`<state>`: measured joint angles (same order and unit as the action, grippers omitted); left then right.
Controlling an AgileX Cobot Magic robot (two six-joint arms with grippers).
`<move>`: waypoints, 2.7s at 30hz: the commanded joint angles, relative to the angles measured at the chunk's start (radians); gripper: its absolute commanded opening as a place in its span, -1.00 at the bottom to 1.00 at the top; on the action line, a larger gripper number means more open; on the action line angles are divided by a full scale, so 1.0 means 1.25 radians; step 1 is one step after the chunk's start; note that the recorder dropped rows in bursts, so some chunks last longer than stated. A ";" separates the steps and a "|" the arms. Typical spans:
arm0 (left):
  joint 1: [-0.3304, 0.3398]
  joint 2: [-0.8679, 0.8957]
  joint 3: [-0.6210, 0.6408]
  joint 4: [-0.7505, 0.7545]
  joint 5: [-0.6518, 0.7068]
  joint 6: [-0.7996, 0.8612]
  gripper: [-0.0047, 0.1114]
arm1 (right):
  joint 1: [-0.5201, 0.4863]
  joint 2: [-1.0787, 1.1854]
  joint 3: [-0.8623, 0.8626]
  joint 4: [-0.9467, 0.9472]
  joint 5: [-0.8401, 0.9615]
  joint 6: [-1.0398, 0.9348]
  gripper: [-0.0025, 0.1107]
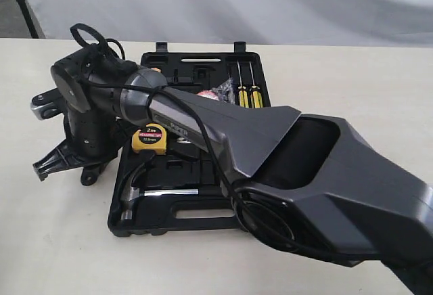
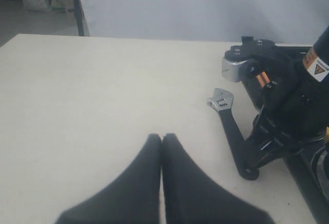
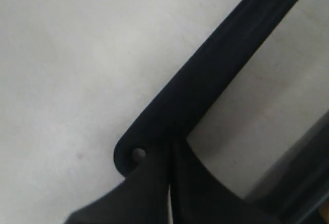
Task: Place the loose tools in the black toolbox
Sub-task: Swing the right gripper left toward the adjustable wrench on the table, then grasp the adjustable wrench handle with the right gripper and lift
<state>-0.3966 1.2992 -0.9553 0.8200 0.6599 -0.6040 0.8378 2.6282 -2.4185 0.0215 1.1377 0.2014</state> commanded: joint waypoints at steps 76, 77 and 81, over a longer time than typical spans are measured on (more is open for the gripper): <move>0.003 -0.006 0.007 -0.011 -0.014 -0.008 -0.89 | 0.066 0.013 -0.018 0.090 0.067 -0.081 -0.96; 0.003 -0.006 0.007 -0.011 -0.014 -0.008 -0.89 | 0.066 0.014 -0.018 0.096 0.067 -0.081 -0.96; 0.003 -0.006 0.007 -0.011 -0.014 -0.008 -0.89 | 0.066 0.013 -0.017 0.146 0.067 -0.090 -0.96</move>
<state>-0.3966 1.2992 -0.9553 0.8200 0.6599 -0.6040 0.9223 2.6357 -2.4408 0.1474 1.1964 0.1036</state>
